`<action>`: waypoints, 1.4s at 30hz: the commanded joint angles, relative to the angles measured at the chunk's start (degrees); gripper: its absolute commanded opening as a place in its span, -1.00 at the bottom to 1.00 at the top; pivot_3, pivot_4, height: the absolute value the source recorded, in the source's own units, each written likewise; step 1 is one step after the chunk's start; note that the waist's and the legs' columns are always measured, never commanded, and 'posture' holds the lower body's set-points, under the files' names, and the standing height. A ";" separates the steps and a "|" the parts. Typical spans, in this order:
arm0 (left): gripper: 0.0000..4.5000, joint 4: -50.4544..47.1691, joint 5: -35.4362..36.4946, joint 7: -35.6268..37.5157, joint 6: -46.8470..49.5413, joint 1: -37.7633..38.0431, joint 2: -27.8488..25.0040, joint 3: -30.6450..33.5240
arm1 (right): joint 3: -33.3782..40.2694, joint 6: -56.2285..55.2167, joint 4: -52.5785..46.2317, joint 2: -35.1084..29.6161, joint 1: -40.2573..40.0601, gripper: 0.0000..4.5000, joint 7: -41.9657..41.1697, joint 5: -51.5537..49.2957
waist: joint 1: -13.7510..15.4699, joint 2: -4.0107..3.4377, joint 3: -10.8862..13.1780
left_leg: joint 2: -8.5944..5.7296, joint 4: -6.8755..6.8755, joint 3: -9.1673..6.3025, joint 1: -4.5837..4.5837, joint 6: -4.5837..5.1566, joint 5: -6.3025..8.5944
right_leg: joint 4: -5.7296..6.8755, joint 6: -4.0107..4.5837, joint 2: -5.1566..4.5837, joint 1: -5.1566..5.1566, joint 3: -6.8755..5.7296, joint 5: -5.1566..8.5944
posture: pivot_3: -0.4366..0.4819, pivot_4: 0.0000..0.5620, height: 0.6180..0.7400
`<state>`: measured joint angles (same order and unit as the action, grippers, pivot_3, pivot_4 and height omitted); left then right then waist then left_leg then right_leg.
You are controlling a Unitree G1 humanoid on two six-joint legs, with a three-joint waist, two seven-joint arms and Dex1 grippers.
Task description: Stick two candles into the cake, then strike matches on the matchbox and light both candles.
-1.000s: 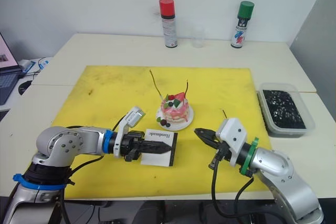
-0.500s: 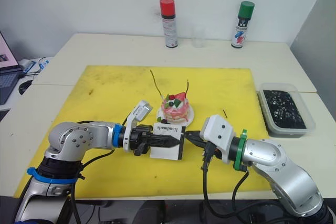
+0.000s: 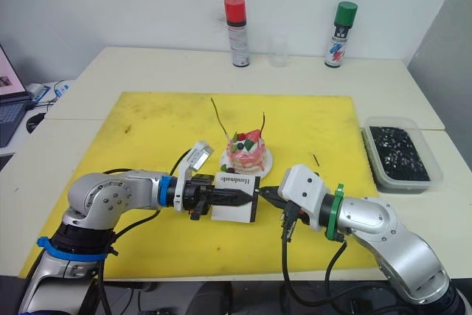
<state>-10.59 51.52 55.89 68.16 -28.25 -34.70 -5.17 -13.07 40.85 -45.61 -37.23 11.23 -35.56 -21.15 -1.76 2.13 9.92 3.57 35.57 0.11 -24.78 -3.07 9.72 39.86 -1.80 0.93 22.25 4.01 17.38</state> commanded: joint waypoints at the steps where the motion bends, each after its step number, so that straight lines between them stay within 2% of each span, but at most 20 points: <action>1: -1.00 -3.42 0.00 1.80 -1.73 0.65 -0.12 -1.45 | -0.21 -0.30 -0.69 0.31 1.10 -0.98 0.69 0.93 | 0.00 0.00 0.00 | 0.00 0.00 0.00 0.00 0.00 0.00 | 0.00 0.00 0.00 0.00 0.00 0.00 | -0.05 -0.47 1.00; 9: -1.00 -5.50 -1.19 2.50 -4.02 2.03 -0.71 -3.07 | -0.08 3.21 0.90 2.93 3.59 -0.98 4.42 2.57 | -0.01 0.00 0.00 | 0.01 0.00 0.00 0.00 0.00 0.00 | 0.00 0.00 0.00 0.02 0.00 0.00 | -0.05 -0.47 1.00; 14: -1.00 -9.63 -1.21 2.53 -4.33 6.03 -3.15 -3.71 | 5.93 3.22 3.60 7.90 10.98 -0.98 10.19 3.72 | -0.20 -0.06 0.06 | -0.01 -0.01 0.10 -0.01 0.00 0.00 | 0.00 -0.03 -0.04 0.05 0.09 -0.02 | -0.05 -0.47 1.00; 21: -1.00 -12.30 1.13 -0.46 -2.98 10.52 -3.47 0.05 | 7.59 4.16 4.61 10.42 21.13 -0.98 9.38 0.98 | -0.12 -0.07 0.07 | 0.03 -0.15 -0.01 -0.01 0.00 0.00 | 0.00 0.11 -0.01 0.07 -0.01 0.07 | -0.05 -0.47 1.00; 24: -1.00 -12.60 1.41 -1.36 -3.15 11.67 -3.51 0.62 | 4.30 2.19 9.69 11.40 29.15 -0.98 7.89 2.86 | -0.35 -0.11 0.09 | 0.02 -0.15 0.06 -0.01 0.00 0.00 | 0.00 0.10 -0.02 0.09 0.04 0.06 | -0.05 -0.47 1.00; 27: -1.00 -12.85 1.03 -2.11 -3.87 12.63 -3.37 0.68 | -1.75 -1.93 19.44 12.86 36.24 -0.98 6.11 7.56 | -0.51 -0.10 0.08 | 0.04 -0.15 0.04 0.02 0.00 0.00 | 0.00 0.10 -0.01 0.08 0.01 0.06 | -0.05 -0.47 1.00; 30: -1.00 -12.93 0.91 -2.72 -4.26 13.15 -3.08 0.75 | -5.86 -6.15 27.76 14.51 40.45 -0.98 4.31 11.22 | -0.41 -0.10 0.08 | 0.04 -0.18 0.01 0.01 0.01 0.00 | 0.00 0.15 0.00 0.09 -0.02 0.07 | -0.05 -0.47 1.00; 36: -1.00 -12.77 0.56 -3.68 -5.22 13.67 -2.65 0.84 | -9.10 -14.74 40.10 17.90 44.73 -0.98 1.42 16.52 | -0.09 -0.11 0.09 | 0.00 -0.29 0.06 -0.04 0.01 0.01 | -0.10 0.23 -0.03 0.12 -0.01 0.05 | -0.05 -0.47 1.00; 42: -1.00 -12.60 0.47 -4.24 -6.04 13.85 -2.40 0.76 | -8.49 -18.82 44.25 19.54 45.38 -0.98 -0.44 18.69 | -0.11 -0.11 0.09 | 0.02 -0.45 0.02 -0.03 0.00 0.00 | -0.12 0.45 -0.02 0.14 -0.07 -0.01 | -0.05 -0.47 1.00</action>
<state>-21.98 51.55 51.75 63.20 -14.24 -37.36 -5.24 -22.64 23.88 -0.44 -17.99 55.15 -35.31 -3.18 -1.87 2.02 10.01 3.59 35.11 0.13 -24.80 -3.06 9.72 39.74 -1.34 0.91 22.39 3.94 17.37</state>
